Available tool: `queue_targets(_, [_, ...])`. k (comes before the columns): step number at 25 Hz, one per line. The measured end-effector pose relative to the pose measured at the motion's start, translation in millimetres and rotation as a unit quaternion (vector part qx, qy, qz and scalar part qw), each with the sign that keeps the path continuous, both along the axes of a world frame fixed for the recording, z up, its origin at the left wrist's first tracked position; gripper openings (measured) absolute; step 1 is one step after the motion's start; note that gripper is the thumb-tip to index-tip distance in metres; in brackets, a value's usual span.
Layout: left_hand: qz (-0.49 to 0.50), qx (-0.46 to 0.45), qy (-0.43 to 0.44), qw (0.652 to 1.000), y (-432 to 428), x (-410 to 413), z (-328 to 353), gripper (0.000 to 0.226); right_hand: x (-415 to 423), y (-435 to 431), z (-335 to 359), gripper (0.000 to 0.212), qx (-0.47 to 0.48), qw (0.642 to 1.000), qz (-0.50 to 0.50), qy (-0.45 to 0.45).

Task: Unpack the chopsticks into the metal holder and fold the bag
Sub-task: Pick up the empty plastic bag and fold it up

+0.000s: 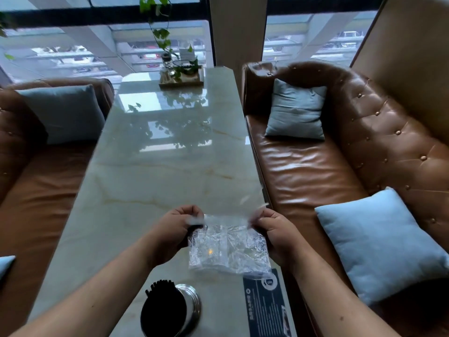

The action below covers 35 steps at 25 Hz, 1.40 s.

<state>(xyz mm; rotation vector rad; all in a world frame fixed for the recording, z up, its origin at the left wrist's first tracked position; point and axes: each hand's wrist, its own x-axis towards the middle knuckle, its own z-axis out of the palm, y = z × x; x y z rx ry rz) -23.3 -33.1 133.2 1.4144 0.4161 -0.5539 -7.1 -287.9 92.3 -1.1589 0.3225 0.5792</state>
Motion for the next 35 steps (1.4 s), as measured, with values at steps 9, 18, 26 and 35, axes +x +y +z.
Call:
queue_targets(9, [0.038, -0.159, 0.053, 0.985, 21, -39, 42, 0.049, 4, 32, 39, 0.054, 0.003, 0.997, 0.033, -0.064])
queue_targets(18, [0.148, 0.012, -0.039, 0.988, 53, -73, 45, 0.010, -32, 76, 62, 0.050, -0.015, 0.985, 0.171, 0.026])
queue_targets(26, [0.047, -0.007, -0.047, 0.998, 132, -129, 56, 0.026, -86, 150, 80, 0.029, -0.041, 0.997, 0.061, 0.003])
queue_targets(35, [0.126, -0.111, -0.030, 0.985, 214, -189, 69, 0.027, -163, 233, 109, 0.040, -0.012, 0.997, 0.052, -0.059])
